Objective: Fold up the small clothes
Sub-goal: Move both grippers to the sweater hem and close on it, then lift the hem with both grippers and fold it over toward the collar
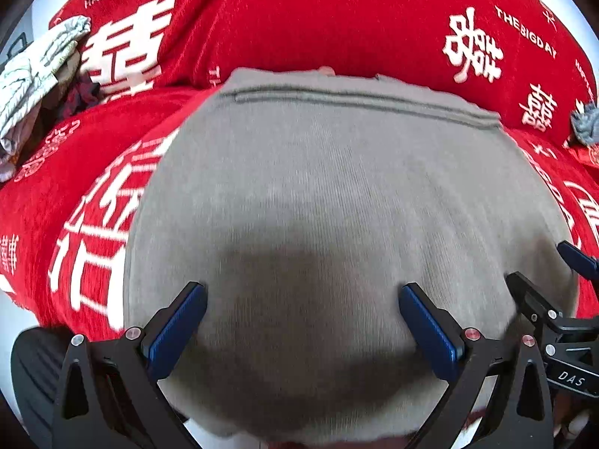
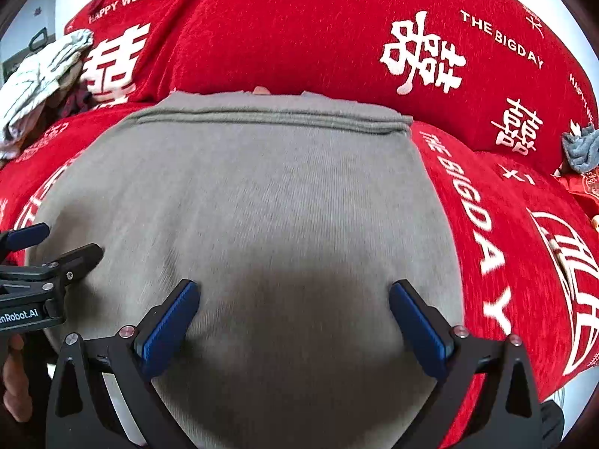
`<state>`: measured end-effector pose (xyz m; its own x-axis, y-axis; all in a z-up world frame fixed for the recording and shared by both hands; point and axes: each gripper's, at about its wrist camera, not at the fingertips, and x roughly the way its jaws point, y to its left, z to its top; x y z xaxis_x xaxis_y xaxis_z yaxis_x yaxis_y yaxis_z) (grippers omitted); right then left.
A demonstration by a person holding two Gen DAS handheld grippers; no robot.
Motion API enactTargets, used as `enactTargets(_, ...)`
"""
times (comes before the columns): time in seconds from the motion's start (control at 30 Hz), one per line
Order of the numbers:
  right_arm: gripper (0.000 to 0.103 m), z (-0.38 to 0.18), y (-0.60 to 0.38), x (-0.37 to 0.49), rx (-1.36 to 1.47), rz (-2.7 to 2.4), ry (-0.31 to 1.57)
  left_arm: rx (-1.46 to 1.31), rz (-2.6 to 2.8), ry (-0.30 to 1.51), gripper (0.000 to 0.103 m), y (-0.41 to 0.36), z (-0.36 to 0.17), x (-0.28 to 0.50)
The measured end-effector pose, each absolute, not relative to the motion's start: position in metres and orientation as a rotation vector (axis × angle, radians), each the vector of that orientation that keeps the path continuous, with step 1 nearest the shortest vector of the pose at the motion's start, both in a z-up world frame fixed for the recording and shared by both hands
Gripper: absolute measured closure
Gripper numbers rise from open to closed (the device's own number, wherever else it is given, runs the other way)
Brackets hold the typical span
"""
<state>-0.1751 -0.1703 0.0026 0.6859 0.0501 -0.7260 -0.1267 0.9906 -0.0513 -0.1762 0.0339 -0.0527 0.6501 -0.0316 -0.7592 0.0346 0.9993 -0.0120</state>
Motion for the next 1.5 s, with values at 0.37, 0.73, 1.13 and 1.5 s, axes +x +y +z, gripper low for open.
enactTargets(0.37,0.001,-0.004,-0.182,-0.218,-0.21,0.11,0.895,-0.142,0.02,0.961,0.0,0.088,-0.055,-0.2)
enactTargets(0.73,0.016,-0.016,-0.203,-0.232,-0.136,0.094,0.982,-0.262,-0.084,1.106,0.014,0.1,-0.082,-0.204)
enactTargets(1.13,0.085,0.025,-0.231,-0.228,0.108,0.281,0.866,-0.21,-0.186,0.926,0.086,0.098,-0.017,-0.208)
enactTargets(1.5,0.085,0.051,-0.235,-0.122,0.223,0.208,0.81,-0.268,-0.12,0.875,0.086,0.095,0.001,-0.097)
